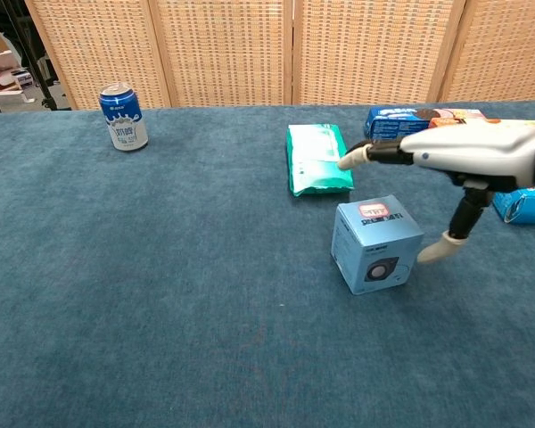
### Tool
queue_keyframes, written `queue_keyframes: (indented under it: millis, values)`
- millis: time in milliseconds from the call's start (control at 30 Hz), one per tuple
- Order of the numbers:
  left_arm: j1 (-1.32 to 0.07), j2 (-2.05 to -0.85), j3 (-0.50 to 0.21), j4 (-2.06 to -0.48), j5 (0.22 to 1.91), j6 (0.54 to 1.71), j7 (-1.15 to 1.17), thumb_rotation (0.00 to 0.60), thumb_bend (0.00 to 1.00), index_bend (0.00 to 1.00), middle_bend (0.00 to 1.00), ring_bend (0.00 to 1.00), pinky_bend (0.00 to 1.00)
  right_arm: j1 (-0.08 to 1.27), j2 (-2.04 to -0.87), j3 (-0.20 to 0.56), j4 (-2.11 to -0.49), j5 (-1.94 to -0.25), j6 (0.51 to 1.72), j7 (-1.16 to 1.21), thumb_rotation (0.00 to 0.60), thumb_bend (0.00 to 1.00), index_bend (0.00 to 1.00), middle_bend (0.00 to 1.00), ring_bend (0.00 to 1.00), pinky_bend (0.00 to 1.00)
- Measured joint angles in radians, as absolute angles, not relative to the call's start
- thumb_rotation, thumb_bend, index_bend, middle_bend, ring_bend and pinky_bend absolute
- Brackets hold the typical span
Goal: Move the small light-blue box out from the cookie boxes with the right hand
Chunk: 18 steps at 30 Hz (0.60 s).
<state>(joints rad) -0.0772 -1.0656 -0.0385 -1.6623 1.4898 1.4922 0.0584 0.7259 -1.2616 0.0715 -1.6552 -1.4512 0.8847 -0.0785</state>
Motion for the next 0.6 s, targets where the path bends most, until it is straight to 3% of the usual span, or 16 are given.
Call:
queue_keyframes:
  millis: [300, 467, 600]
  values:
    - [-0.074, -1.063, -0.039, -1.663, 1.492, 1.499, 0.052, 0.6, 0.0, 0.0, 0.0, 0.0, 0.0, 0.696, -1.275, 0.026, -1.628, -1.574, 0.969, -0.054, 0.6, 0.0, 0.0, 0.0, 0.0, 0.02]
    - [-0.074, -1.062, -0.042, -1.662, 1.487, 1.498, 0.047, 0.6, 0.0, 0.0, 0.0, 0.0, 0.0, 0.706, -1.344, 0.024, -1.548, -1.58, 0.957, -0.045, 0.6, 0.0, 0.03, 0.01, 0.0, 0.09]
    - [-0.074, -1.061, -0.045, -1.66, 1.48, 1.496, 0.043, 0.6, 0.0, 0.0, 0.0, 0.0, 0.0, 0.716, -1.395, 0.032, -1.485, -1.571, 0.948, -0.041, 0.6, 0.0, 0.08, 0.09, 0.05, 0.15]
